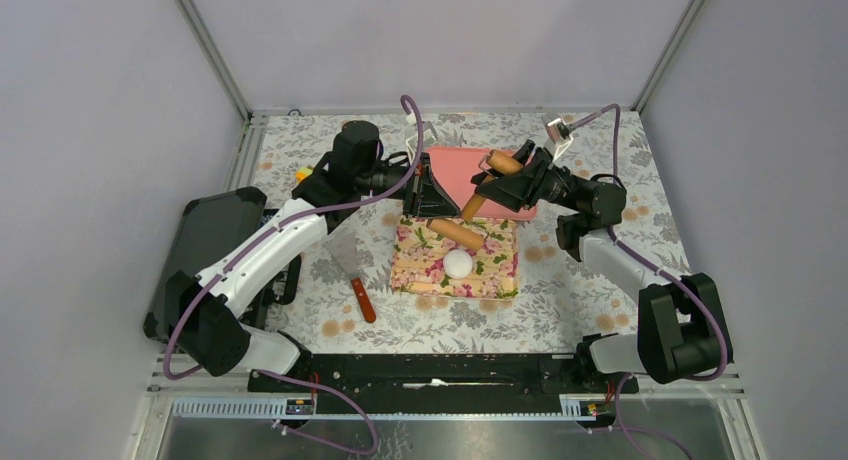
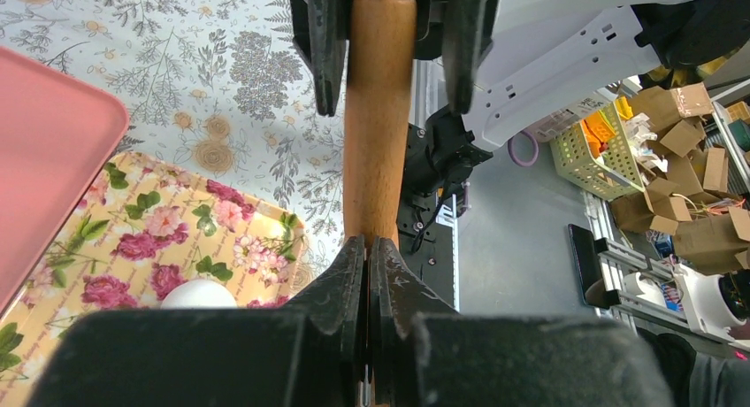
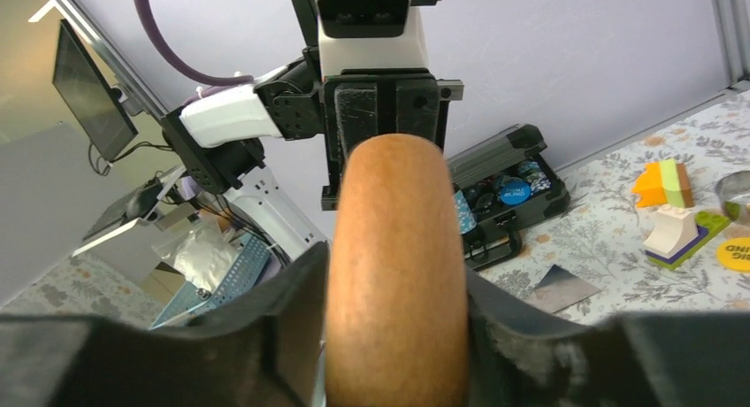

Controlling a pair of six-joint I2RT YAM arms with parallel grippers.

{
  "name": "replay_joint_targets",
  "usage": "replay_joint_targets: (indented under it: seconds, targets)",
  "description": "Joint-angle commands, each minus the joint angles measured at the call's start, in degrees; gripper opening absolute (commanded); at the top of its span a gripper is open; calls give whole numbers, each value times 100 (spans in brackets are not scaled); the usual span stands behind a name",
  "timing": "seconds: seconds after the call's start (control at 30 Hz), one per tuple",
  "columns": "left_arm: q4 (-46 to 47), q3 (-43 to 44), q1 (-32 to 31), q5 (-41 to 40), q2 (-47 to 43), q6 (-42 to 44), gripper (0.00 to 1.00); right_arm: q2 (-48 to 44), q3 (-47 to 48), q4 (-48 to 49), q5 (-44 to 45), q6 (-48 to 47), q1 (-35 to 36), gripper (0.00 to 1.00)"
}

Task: Roll out the dumpling wrappers from the dough
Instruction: Pick up the rolling pin from the center of the board.

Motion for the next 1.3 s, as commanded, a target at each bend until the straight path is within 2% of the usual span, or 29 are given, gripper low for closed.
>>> replay_joint_targets:
  seconds: [0.0,0.1,0.33,0.43,0.57,0.6,0.63,0.83,0.87,0.9,0.97,1.03,1.07,1.13,1.27]
  targets:
    - [266,98,42,-47,-43,-55,0,-237,34,944,-197,-89,-14,56]
    - [271,137,45,-33,-19,-80,0,-293,-17,945,-246,-147,-12,61]
    - [317,142,45,-24,-14,-128,0,-276,-175,924,-348,-273,-5,60]
    - [332,143,45,-16,-14,-152,0,-225,-237,901,-349,-331,3,45]
    - [359,137,45,-6,-14,-172,0,-175,-239,900,-319,-338,27,15]
    - [360,135,45,0,-14,-172,0,-170,-235,901,-295,-335,38,4]
    - [366,117,45,-6,-14,-172,0,-170,-219,901,-269,-328,36,0]
    - [388,122,57,-62,-14,-182,0,-239,-114,844,-211,-409,40,0]
    - [343,145,70,-81,-14,-167,2,-290,-67,709,-261,-534,38,0]
    - [302,179,124,-104,-14,-141,12,-360,-19,488,-334,-747,38,0]
    - [199,261,259,-116,-41,-99,50,-602,115,-411,-371,-1372,31,0]
    - [43,376,483,-181,-104,19,88,-921,246,-1764,-333,-2314,30,0]
    - [-38,432,626,-194,-139,91,98,-1155,302,-2399,-262,-2870,29,0]
    - [-367,537,925,-291,-208,404,99,-1396,392,-3504,-209,-3930,32,0]
    - [-1268,598,1348,-1058,-205,1339,99,-1588,507,-4999,-112,-5130,29,0]
